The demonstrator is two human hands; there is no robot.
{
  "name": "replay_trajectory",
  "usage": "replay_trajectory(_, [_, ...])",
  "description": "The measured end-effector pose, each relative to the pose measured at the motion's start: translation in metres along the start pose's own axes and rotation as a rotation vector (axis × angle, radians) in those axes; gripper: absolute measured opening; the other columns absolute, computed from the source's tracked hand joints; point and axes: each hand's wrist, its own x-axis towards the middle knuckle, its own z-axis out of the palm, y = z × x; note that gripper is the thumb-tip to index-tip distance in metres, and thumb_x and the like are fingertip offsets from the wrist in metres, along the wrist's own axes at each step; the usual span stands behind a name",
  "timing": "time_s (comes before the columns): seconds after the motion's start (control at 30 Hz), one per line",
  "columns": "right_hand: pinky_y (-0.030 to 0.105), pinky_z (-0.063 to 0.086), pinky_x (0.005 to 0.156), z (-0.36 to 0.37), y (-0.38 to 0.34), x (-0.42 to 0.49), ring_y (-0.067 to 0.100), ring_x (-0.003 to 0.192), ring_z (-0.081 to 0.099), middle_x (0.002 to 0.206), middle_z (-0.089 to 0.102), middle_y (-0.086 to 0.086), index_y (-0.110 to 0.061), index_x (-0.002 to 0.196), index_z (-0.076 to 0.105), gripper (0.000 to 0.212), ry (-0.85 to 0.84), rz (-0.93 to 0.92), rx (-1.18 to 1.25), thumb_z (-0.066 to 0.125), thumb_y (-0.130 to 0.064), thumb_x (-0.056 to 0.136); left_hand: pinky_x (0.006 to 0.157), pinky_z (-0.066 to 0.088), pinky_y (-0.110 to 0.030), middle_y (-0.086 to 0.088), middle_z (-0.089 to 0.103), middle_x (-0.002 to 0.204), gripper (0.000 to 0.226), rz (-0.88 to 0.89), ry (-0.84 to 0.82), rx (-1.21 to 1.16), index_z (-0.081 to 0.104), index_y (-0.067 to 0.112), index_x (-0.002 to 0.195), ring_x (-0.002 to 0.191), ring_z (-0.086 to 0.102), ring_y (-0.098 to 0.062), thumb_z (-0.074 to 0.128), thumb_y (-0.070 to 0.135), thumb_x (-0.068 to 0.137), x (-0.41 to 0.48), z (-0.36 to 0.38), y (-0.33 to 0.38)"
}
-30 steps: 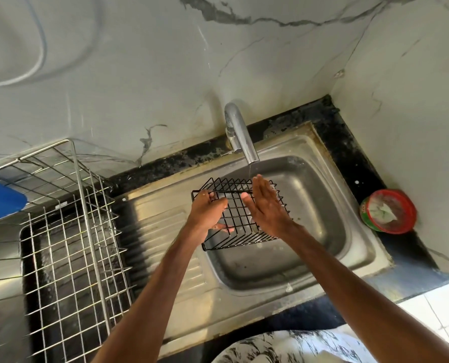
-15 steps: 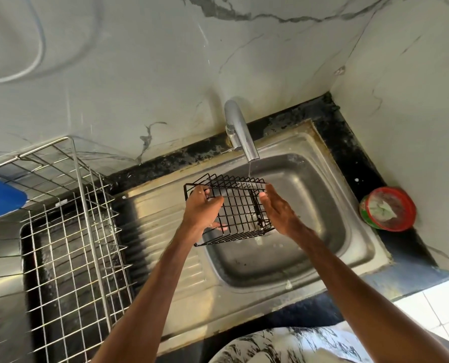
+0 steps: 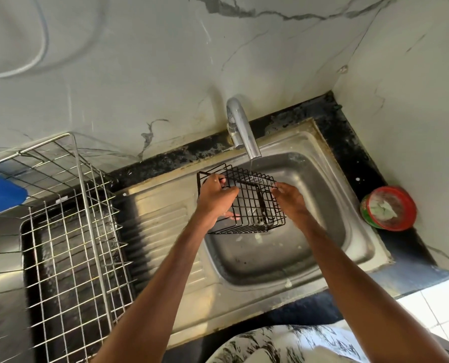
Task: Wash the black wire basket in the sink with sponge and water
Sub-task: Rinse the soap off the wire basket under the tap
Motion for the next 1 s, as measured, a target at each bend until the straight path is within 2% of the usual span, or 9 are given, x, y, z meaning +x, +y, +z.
replay_trajectory(0.07, [0.032,0.045,0.098,0.003,-0.014,-0.011,0.019,0.114,0.059,0.128,0.063,0.004,-0.011,0.147,0.048,0.074,0.008,-0.139,-0.073,0.048,-0.065,0.096,0.064,0.064,-0.055,0.002,0.042,0.072,0.025,-0.017,-0.003,-0.047,0.045,0.019,0.080,0.064,0.043,-0.014,0.063,0.004,0.088,0.002,0.006,0.008])
replay_trajectory(0.2, [0.034,0.007,0.127,0.032,-0.042,-0.045,0.020,0.156,0.003,0.168,0.008,0.008,-0.008,0.159,0.016,0.073,-0.115,-0.551,-0.292,0.017,-0.057,0.105,0.056,0.064,-0.052,-0.003,0.063,0.079,0.009,-0.027,-0.003,-0.122,0.061,0.013,0.084,0.078,0.066,-0.022,0.069,0.009,0.087,0.011,0.007,0.012])
replay_trajectory(0.3, [0.030,0.008,0.127,0.041,-0.053,-0.063,0.014,0.156,0.002,0.169,0.006,0.004,-0.008,0.160,0.013,0.055,-0.209,-0.805,-0.222,0.023,-0.031,0.111,0.048,0.057,-0.032,0.001,0.056,0.075,0.016,-0.015,0.009,-0.121,0.053,0.011,0.087,0.068,0.062,-0.015,0.069,0.012,0.090,0.013,0.000,0.011])
replay_trajectory(0.47, [0.053,0.014,0.126,0.023,-0.040,-0.037,0.026,0.156,0.004,0.168,0.007,0.012,-0.014,0.160,0.008,0.057,-0.106,-0.619,-0.244,0.020,-0.039,0.110,0.061,0.065,-0.053,-0.001,0.050,0.077,0.019,-0.024,-0.023,-0.152,0.055,0.014,0.080,0.074,0.059,-0.015,0.062,0.001,0.091,0.012,-0.012,0.008])
replay_trajectory(0.63, [0.037,0.009,0.128,0.030,-0.056,-0.069,0.010,0.156,0.005,0.169,0.008,-0.004,-0.019,0.161,0.013,0.053,-0.206,-0.787,-0.241,0.025,-0.034,0.111,0.060,0.064,-0.057,-0.001,0.046,0.071,0.015,-0.005,-0.023,-0.156,0.055,0.013,0.081,0.072,0.056,-0.020,0.062,0.004,0.092,0.017,-0.010,-0.002])
replay_trajectory(0.73, [0.057,0.016,0.123,0.015,-0.036,-0.042,0.023,0.156,0.006,0.169,0.006,0.006,-0.019,0.160,0.002,0.057,-0.030,-0.589,-0.345,0.023,-0.040,0.111,0.062,0.064,-0.057,0.001,0.037,0.071,0.015,-0.045,-0.019,-0.172,0.049,0.012,0.090,0.064,0.043,-0.012,0.062,0.003,0.090,0.019,-0.011,-0.007])
replay_trajectory(0.83, [0.054,0.028,0.120,0.017,-0.023,-0.049,0.035,0.151,0.026,0.164,0.019,0.019,-0.024,0.161,-0.002,0.073,-0.013,-0.846,-0.432,0.045,-0.013,0.107,0.058,0.064,-0.051,0.000,0.035,0.077,0.019,-0.028,-0.014,-0.147,0.046,0.013,0.090,0.066,0.045,-0.010,0.062,0.002,0.090,0.017,-0.011,-0.009])
replay_trajectory(0.93, [0.034,0.009,0.126,0.011,-0.026,-0.062,0.001,0.153,0.005,0.167,0.007,-0.019,-0.045,0.158,0.006,0.056,-0.097,-0.847,-0.564,0.024,-0.057,0.107,0.058,0.064,-0.048,0.000,0.035,0.077,0.018,-0.021,-0.024,-0.181,0.046,0.013,0.091,0.062,0.045,-0.008,0.061,0.002,0.092,0.016,-0.014,-0.012])
replay_trajectory(1.0, [0.048,0.011,0.126,0.007,-0.028,-0.055,0.012,0.156,0.002,0.169,0.005,-0.010,-0.040,0.158,0.002,0.053,-0.037,-0.633,-0.506,0.018,-0.051,0.108,0.059,0.064,-0.050,-0.001,0.035,0.078,0.019,-0.023,-0.026,-0.186,0.046,0.013,0.091,0.063,0.045,-0.008,0.061,0.002,0.091,0.016,-0.016,-0.013])
